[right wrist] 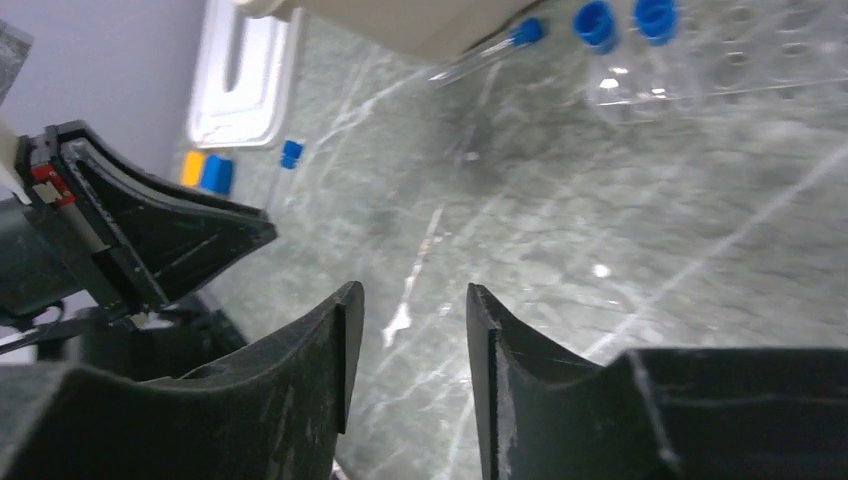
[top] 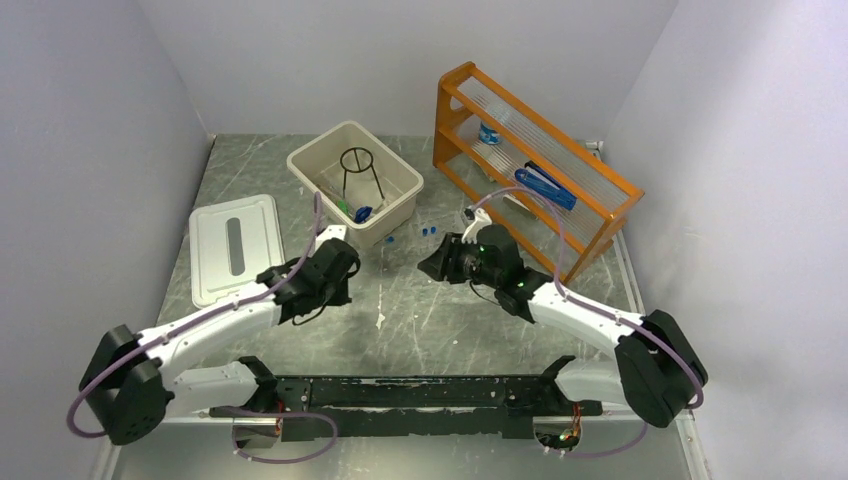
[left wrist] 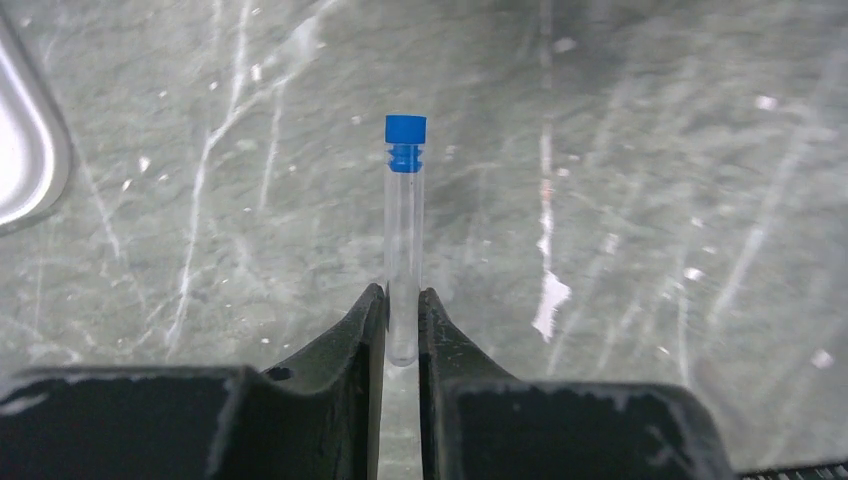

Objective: Organize the chemistry lab equipment

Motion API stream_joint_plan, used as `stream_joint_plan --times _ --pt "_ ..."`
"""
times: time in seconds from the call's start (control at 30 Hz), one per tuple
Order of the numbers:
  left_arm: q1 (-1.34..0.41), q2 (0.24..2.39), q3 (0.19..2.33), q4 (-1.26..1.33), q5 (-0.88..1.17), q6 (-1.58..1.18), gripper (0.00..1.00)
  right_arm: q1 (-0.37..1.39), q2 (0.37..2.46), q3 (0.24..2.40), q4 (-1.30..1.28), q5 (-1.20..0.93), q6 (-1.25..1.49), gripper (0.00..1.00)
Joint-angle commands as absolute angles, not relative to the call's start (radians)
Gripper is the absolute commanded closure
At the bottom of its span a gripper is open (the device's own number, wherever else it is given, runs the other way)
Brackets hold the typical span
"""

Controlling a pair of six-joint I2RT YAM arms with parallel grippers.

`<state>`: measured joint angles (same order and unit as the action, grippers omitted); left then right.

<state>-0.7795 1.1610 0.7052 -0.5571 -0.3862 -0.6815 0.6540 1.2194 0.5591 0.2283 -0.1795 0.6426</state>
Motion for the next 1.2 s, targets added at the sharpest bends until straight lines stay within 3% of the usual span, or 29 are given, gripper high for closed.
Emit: stream_joint_plan --times 0.0,0.27,0.57,0.73,1.17 --pt "-0.788 1.055 0.685 -0.445 -0.226 -0.546 0.91 0.662 1.257 0.619 0.299 -0.345 0.768 0.52" --pt "-0.788 0.983 0.679 -0.295 0.022 -0.449 0.91 0.703 1.361 0.738 0.312 -0.430 0.883 0.37" --pt "-0.788 0.988 0.712 -0.269 0.066 -0.407 0.90 0.716 1.474 0.830 0.242 -0.451 0.949 0.37" --pt "-0.788 0.986 0.712 -0.267 0.068 -0.404 0.90 0.715 1.515 0.838 0.278 -0.510 0.990 0.44" --pt "-0.788 0.976 0.710 -0.271 0.047 -0.398 0.90 0.714 1.561 0.840 0.371 -0.558 1.042 0.76"
